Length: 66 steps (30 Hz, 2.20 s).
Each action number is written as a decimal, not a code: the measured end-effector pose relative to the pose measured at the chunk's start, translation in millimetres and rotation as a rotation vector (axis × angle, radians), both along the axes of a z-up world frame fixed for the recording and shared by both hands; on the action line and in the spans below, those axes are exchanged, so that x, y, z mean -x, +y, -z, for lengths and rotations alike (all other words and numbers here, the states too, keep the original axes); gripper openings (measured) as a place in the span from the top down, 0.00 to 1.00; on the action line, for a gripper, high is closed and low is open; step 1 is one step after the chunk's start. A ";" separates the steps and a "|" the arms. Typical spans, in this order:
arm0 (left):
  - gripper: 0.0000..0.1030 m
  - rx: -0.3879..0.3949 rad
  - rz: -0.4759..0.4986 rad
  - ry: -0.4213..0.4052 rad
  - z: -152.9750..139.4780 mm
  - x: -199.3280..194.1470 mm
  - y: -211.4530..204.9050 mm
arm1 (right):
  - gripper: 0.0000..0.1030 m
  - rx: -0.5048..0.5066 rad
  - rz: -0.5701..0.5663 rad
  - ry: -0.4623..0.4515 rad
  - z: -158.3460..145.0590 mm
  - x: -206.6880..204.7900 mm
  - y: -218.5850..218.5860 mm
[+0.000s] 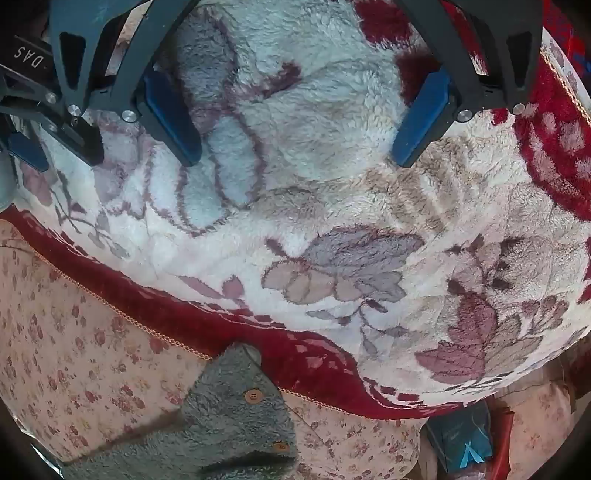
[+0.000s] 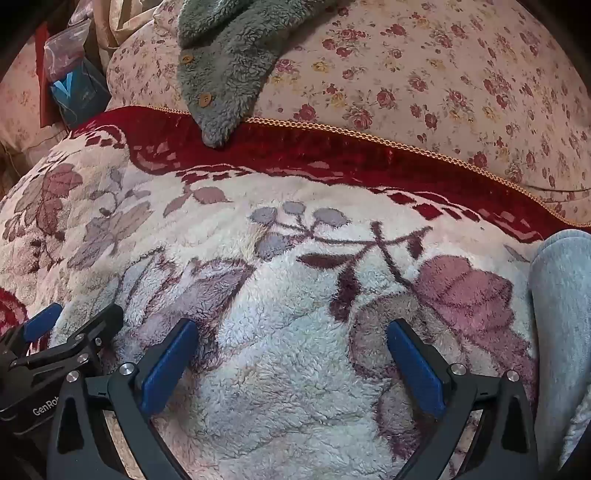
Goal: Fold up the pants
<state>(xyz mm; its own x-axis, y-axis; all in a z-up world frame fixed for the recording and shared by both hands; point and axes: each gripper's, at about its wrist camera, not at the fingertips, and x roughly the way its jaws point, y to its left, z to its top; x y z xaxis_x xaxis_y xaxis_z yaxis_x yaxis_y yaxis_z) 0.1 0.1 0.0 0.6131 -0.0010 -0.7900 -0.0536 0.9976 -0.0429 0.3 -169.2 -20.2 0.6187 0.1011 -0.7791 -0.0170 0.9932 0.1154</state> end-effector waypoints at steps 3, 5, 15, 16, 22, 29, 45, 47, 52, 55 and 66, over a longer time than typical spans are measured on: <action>0.00 0.009 0.000 -0.015 -0.1 0.3 0.7 | 0.00 0.003 0.000 0.004 0.4 -0.3 0.0; 0.00 0.009 0.000 -0.014 0.0 0.0 1.6 | 0.00 0.007 0.000 0.004 0.5 -0.4 0.3; 0.00 0.002 0.000 -0.016 -0.2 0.4 0.3 | 0.00 0.012 0.000 0.004 0.9 -0.5 0.3; 0.00 0.002 0.000 -0.016 -0.2 0.4 0.5 | 0.00 0.012 0.000 0.004 0.9 -0.6 0.6; 0.00 0.003 0.002 -0.017 -0.3 0.1 2.0 | 0.00 0.013 0.000 0.004 1.2 -0.4 1.7; 0.00 0.001 0.000 -0.017 -1.2 2.2 0.6 | 0.00 0.022 -0.001 0.004 1.5 0.4 2.0; 0.00 0.002 0.000 -0.017 0.2 -0.1 1.7 | 0.00 -0.017 0.015 -0.002 0.5 1.7 -6.6; 0.00 0.001 -0.001 -0.017 -0.1 0.0 2.0 | 0.00 -0.020 0.016 -0.005 0.6 2.8 -7.1; 0.00 0.000 0.000 -0.016 0.4 -1.8 2.6 | 0.00 0.024 0.014 0.003 0.3 2.0 -2.0; 0.00 0.000 -0.001 -0.016 0.4 -1.8 2.6 | 0.00 0.022 0.014 0.003 0.2 1.4 -3.3; 0.00 0.000 -0.001 -0.016 0.1 -1.9 2.6 | 0.00 0.023 0.015 0.004 -0.6 0.2 -3.5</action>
